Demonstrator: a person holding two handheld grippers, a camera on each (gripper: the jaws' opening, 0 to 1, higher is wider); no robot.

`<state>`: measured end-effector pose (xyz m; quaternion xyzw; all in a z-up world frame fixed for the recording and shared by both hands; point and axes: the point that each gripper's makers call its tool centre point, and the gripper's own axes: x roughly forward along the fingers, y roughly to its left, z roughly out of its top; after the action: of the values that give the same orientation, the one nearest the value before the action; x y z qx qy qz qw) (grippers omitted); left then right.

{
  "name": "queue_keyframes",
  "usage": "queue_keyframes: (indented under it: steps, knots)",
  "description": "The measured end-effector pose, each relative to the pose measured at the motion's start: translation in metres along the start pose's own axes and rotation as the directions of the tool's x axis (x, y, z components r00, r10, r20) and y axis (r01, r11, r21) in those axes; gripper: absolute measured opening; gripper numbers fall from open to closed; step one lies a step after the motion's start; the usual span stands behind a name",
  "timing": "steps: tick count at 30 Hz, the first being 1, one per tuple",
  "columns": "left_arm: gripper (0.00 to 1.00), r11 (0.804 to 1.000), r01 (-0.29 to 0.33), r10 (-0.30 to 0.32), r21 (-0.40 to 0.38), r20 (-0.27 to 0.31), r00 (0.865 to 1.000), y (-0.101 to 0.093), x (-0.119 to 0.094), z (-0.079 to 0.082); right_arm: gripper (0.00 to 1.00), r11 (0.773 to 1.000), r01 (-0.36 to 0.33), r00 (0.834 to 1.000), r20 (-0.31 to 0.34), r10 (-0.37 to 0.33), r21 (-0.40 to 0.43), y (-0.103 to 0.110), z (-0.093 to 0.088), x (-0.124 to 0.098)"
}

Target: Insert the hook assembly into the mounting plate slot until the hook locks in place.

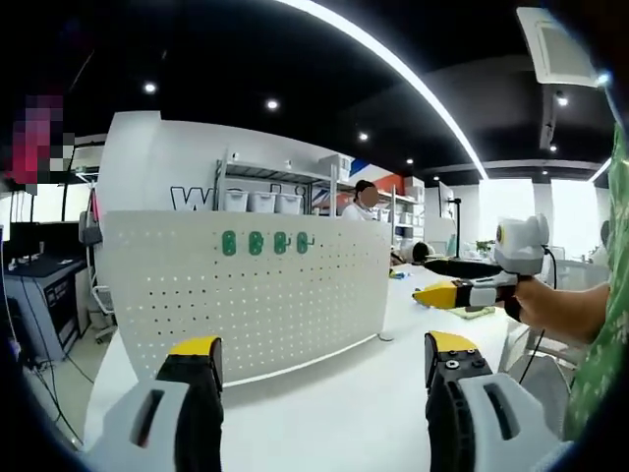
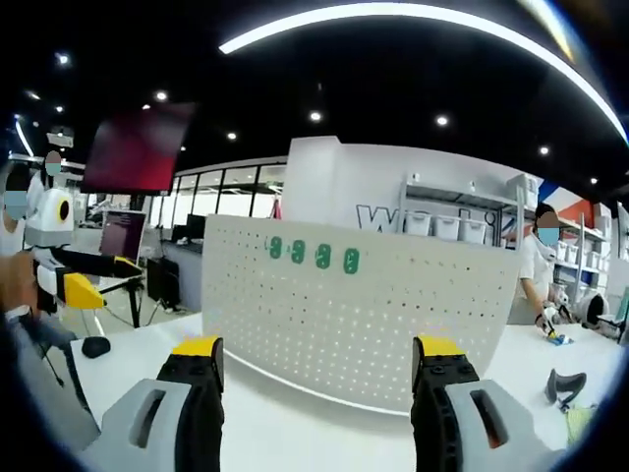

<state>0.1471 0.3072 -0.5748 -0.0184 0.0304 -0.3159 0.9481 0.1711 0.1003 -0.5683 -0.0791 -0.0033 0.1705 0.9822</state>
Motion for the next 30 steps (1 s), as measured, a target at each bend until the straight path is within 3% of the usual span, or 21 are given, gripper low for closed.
queue_keyframes:
  steps: [12,21,30]
  knots:
    - [0.88,0.998,-0.062,0.062,-0.013,0.026,0.998,0.009,-0.015,0.004,0.80,1.000,0.003,1.000,-0.001,-0.003,0.006,0.012,0.000,-0.032]
    - [0.89,0.997,-0.077,0.078,-0.023,0.050,0.996,0.010,-0.017,0.009,0.83,1.000,0.015,0.999,0.035,-0.015,-0.001,0.012,0.010,-0.036]
    - [0.89,0.996,-0.079,0.080,-0.030,0.022,0.997,0.009,-0.017,0.001,0.84,1.000,0.002,1.000,0.017,-0.002,0.002,0.017,0.008,-0.036]
